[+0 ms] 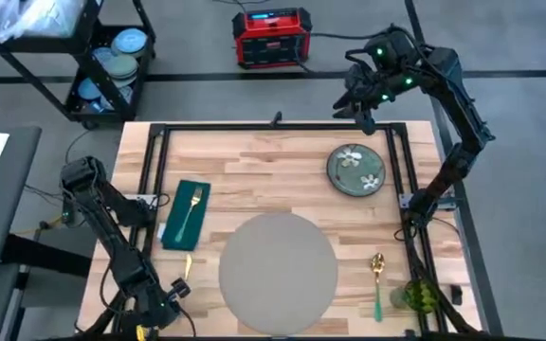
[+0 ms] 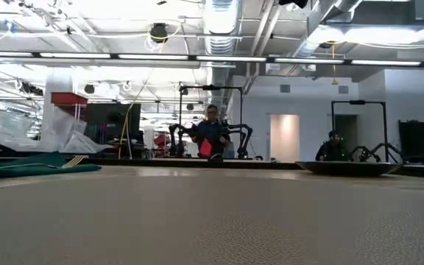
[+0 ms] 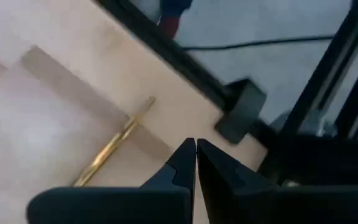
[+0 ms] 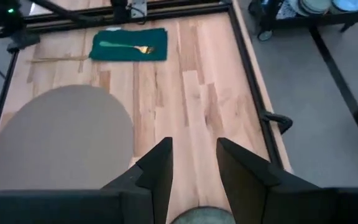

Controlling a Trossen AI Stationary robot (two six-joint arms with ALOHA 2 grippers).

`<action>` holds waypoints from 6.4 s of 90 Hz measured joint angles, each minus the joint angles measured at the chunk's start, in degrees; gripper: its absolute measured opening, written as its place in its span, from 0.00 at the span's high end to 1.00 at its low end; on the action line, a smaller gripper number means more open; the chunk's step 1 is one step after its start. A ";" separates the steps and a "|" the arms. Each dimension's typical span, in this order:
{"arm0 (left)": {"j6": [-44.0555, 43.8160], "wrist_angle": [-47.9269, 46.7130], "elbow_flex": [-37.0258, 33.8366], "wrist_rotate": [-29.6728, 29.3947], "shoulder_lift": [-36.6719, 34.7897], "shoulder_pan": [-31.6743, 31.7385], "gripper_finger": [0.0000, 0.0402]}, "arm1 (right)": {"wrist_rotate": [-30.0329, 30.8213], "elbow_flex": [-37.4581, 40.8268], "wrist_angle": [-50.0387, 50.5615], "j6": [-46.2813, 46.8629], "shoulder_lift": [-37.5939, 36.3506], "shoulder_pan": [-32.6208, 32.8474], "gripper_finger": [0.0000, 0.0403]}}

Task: Set table place
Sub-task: Put the gold knife on the gray placemat

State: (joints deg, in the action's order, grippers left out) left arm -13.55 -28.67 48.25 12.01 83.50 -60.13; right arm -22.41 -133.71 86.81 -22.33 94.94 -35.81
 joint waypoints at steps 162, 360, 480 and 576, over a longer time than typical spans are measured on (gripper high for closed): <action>-113.29 13.84 -4.50 -36.38 4.80 -0.27 0.83 | -1.73 -0.02 3.22 7.28 10.03 16.36 0.72; 27.62 -10.47 12.76 -21.14 13.60 -6.88 0.84 | 1.64 0.00 2.77 20.96 10.49 28.77 0.72; 32.40 1.12 4.61 -14.38 14.27 -4.27 0.84 | 1.28 0.00 3.21 20.32 10.49 29.45 0.72; 39.81 7.36 -2.38 -8.31 11.40 -0.39 0.84 | 1.64 0.00 3.21 17.74 10.49 29.29 0.72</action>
State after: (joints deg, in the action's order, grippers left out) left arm 26.26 -21.31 45.87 3.70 94.90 -60.52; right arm -20.78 -133.71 90.02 -4.59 105.43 -6.52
